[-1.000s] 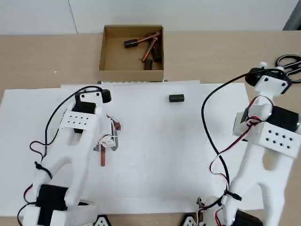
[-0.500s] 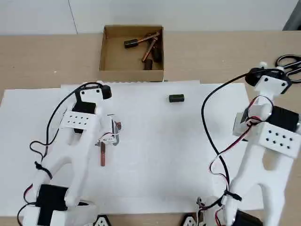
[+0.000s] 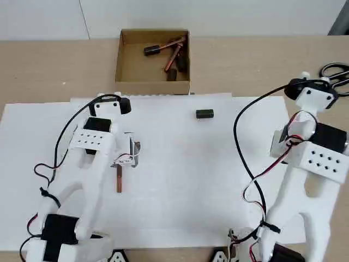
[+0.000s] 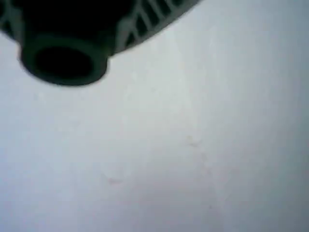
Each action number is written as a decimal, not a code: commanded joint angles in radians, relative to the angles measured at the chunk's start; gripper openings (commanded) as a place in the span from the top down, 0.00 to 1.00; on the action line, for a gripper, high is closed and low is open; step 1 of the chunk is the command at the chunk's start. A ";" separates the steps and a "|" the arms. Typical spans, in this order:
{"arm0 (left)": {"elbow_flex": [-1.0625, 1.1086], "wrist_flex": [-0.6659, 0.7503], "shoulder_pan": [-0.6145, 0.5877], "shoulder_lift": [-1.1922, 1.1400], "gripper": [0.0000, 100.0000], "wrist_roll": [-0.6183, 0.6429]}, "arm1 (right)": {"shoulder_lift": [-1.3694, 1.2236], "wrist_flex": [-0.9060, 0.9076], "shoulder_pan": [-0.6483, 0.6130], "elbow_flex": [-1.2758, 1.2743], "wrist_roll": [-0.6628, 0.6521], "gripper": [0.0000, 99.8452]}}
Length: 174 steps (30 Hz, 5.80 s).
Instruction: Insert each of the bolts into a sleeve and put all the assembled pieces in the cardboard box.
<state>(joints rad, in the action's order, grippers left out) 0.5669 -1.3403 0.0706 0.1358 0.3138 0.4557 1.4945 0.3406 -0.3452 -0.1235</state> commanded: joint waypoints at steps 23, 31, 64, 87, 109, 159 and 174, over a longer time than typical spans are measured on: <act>-0.110 0.063 -0.052 -0.207 0.88 -0.023 | 0.033 -0.012 0.012 0.005 0.008 0.99; -0.105 0.057 -0.005 -0.287 1.00 -0.020 | 0.036 -0.013 0.010 0.005 -0.018 0.99; 0.320 0.196 0.158 1.040 1.00 0.037 | 0.736 -0.028 -0.374 -0.224 0.087 1.00; 0.802 0.330 0.167 1.692 1.00 0.132 | 1.359 -0.315 -0.664 -0.882 0.091 1.00; 0.912 0.738 0.169 1.677 1.00 0.310 | 1.359 -0.607 -0.995 -1.185 0.087 1.00; 0.978 0.669 0.388 1.677 1.00 0.353 | 1.357 -0.831 -1.078 -1.292 -0.028 1.00; 1.006 0.709 0.388 1.677 1.00 0.350 | 1.357 -0.828 -1.078 -1.293 -0.028 1.00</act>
<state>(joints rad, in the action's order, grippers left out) 1.5735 -0.6406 0.4480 1.8082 0.6667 1.8029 0.7058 -0.7273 -1.6540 -0.1373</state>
